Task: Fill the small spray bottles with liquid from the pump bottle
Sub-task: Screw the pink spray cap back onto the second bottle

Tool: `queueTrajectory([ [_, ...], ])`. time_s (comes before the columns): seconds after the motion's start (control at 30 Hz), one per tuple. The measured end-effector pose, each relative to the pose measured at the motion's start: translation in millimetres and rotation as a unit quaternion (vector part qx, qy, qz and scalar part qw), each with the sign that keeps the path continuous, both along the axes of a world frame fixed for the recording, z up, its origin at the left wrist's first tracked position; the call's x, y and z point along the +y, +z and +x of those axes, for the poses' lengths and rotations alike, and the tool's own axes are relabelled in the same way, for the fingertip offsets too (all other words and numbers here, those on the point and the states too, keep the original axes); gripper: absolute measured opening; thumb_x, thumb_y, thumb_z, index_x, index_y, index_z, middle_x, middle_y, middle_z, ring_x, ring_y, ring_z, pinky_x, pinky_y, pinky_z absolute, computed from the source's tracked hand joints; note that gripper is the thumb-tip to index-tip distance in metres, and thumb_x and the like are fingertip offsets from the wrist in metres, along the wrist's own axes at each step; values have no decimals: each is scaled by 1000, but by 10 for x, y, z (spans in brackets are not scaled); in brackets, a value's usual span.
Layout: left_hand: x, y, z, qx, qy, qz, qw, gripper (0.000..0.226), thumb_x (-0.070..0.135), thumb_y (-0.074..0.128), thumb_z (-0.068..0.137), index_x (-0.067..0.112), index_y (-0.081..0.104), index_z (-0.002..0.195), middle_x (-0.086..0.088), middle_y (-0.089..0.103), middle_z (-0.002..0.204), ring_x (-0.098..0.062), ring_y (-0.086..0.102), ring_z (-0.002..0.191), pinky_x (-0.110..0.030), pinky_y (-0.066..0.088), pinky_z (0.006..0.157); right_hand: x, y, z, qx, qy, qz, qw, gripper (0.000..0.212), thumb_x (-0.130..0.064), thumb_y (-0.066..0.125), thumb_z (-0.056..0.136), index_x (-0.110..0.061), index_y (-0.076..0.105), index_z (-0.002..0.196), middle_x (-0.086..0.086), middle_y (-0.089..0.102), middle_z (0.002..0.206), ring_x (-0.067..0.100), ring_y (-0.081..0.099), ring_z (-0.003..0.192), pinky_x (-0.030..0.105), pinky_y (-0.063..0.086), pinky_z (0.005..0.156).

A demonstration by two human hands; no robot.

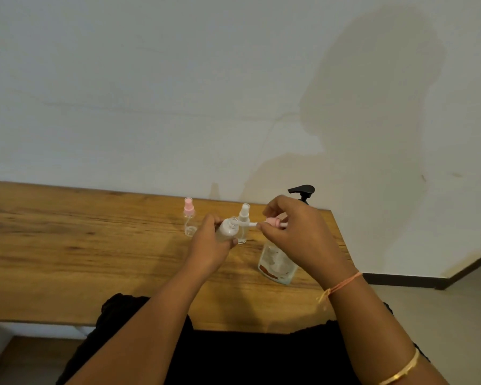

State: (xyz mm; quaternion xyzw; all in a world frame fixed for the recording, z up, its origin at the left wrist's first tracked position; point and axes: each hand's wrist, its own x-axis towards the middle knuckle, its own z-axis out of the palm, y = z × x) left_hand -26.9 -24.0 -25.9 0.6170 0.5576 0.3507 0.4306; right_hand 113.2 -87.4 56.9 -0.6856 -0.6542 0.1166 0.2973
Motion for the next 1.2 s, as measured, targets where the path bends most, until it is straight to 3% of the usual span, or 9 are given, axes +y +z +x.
queueTrajectory([
  [0.13,-45,15,26,14,-43,6,999,34,12,71,78,21,45,98,5,57,103,-14,54,95,-27,42,74,-22,65,52,19,2,8,1000,22,-34,73,78,-25,56,89,-20,51,75,-2,51,65,7,40,53],
  [0.33,-106,14,77,12,-104,3,995,34,13,72,77,21,48,99,2,61,108,-14,56,100,-33,48,83,14,-53,64,55,58,-25,997,24,-19,67,86,-20,65,109,-9,60,104,5,58,93,19,50,80],
  [0.47,-121,41,82,-13,-108,3,994,35,11,72,77,16,50,103,3,61,107,-13,56,99,-25,46,75,43,-98,71,60,73,-39,995,34,-18,65,87,-25,58,119,-13,58,104,-9,53,82,5,44,69],
  [0.6,-124,45,97,-39,-108,-5,993,36,14,74,75,17,53,104,3,62,107,-13,58,100,-33,50,84,61,-135,65,70,74,-38,994,51,-16,65,87,-31,45,131,-9,63,106,-3,57,84,16,52,77],
  [0.67,-130,52,103,-51,-106,-7,993,35,15,75,75,18,54,103,3,63,107,-14,58,100,-33,51,84,68,-157,49,78,67,-30,994,57,-17,65,87,-33,39,135,-10,64,105,-3,58,83,11,50,72],
  [0.8,-133,81,87,-82,-107,-7,991,32,15,74,76,18,57,103,3,63,108,-12,57,102,-26,48,81,79,-171,42,190,62,-14,980,65,-13,67,85,-35,34,137,-10,61,108,-4,56,100,5,45,74],
  [0.97,-147,94,55,-105,-114,-24,988,33,20,76,73,27,58,100,5,65,108,-16,57,108,-46,49,94,86,-171,-24,258,61,10,964,64,-9,68,84,-36,38,133,-8,59,97,-11,59,84,2,46,70],
  [1.1,-162,120,45,-125,-97,-27,987,31,19,75,74,26,58,99,4,66,107,-16,59,106,-46,51,91,103,-220,-176,285,18,53,957,66,-14,76,77,-28,41,131,-5,58,86,3,61,80,9,50,66],
  [1.2,-170,147,33,-141,-95,-32,985,33,19,72,76,22,58,105,3,65,109,-17,58,107,-39,52,88,119,-250,-191,312,34,34,949,71,-19,76,77,-35,35,134,-2,60,101,13,61,99,21,52,83],
])
